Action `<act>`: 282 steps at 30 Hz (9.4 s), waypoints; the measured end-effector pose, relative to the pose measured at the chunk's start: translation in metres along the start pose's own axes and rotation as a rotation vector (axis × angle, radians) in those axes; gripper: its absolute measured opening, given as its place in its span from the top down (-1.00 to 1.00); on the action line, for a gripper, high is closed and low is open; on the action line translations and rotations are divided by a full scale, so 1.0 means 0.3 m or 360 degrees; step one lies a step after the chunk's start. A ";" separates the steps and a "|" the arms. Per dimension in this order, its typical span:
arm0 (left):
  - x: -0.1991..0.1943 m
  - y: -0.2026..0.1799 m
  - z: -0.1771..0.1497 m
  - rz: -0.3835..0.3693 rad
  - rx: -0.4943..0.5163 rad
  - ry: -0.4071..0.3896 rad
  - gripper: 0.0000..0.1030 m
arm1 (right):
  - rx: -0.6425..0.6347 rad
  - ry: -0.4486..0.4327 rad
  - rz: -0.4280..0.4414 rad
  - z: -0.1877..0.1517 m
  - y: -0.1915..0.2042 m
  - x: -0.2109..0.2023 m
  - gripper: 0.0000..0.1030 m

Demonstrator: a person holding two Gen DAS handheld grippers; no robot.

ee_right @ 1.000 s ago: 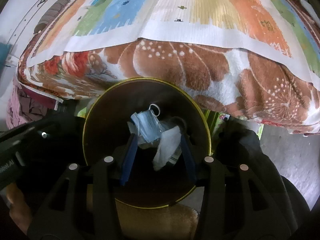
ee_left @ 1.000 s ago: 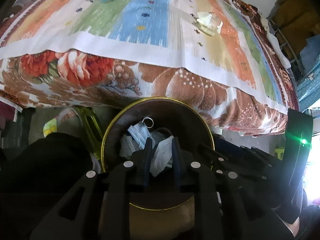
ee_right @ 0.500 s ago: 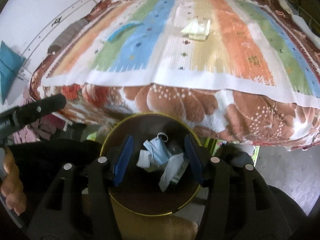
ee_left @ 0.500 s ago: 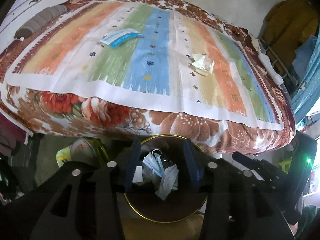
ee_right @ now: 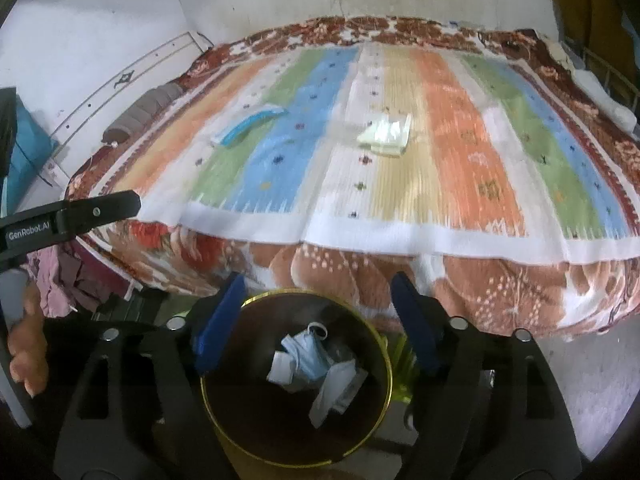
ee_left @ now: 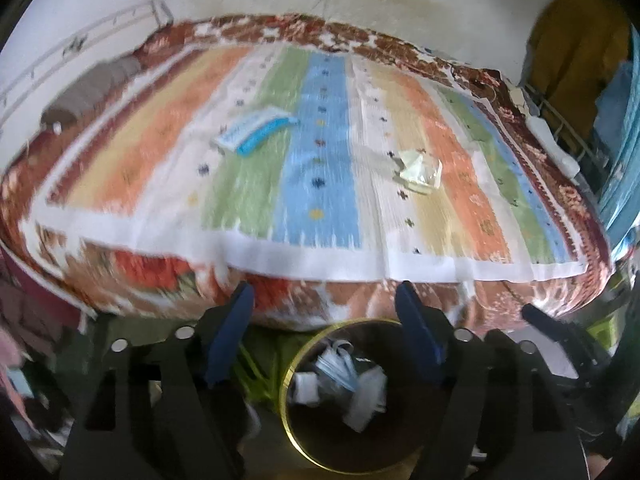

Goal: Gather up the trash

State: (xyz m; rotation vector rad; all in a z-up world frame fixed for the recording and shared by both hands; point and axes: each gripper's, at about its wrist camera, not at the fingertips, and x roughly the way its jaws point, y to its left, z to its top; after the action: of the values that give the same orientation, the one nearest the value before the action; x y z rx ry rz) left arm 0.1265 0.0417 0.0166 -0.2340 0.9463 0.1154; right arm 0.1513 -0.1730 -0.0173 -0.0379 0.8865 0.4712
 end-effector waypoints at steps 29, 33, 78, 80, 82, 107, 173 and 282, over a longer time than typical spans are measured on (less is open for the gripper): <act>0.258 0.147 0.287 0.0341 0.0137 0.0035 -0.89 | -0.0075 -0.0118 -0.0072 0.214 -0.019 0.114 -0.83; 0.301 0.178 0.312 0.0351 0.0116 0.0033 -0.89 | -0.0055 -0.0097 -0.0093 0.248 -0.046 0.163 -0.83; 0.907 0.142 0.428 0.0980 0.0790 -0.0055 -0.23 | 0.0106 0.0153 -0.0235 0.565 -0.310 0.841 -0.44; 0.923 0.141 0.424 0.0997 0.0803 -0.0071 -0.04 | 0.0112 0.0154 -0.0211 0.563 -0.321 0.854 -0.31; 0.937 0.143 0.420 0.1047 0.0830 -0.0079 0.43 | 0.0091 0.0155 -0.0223 0.560 -0.328 0.865 -0.12; 0.442 0.109 0.475 0.0137 -0.0044 0.0007 1.00 | 0.0010 0.0101 -0.0158 0.517 -0.194 0.464 0.64; 0.258 -0.003 -0.481 -0.0235 -0.0359 0.0858 1.00 | 0.0101 0.0674 -0.0021 -0.339 0.041 0.240 0.53; -0.107 -0.019 -0.516 -0.0237 0.0110 0.0132 -0.89 | 0.0071 0.0201 0.0173 -0.413 0.009 -0.221 -0.83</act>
State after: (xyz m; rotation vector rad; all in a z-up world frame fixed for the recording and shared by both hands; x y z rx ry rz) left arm -0.0131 -0.0022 -0.0436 -0.2463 1.0103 -0.0644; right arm 0.0234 -0.2236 -0.0461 0.0216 1.0260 0.5552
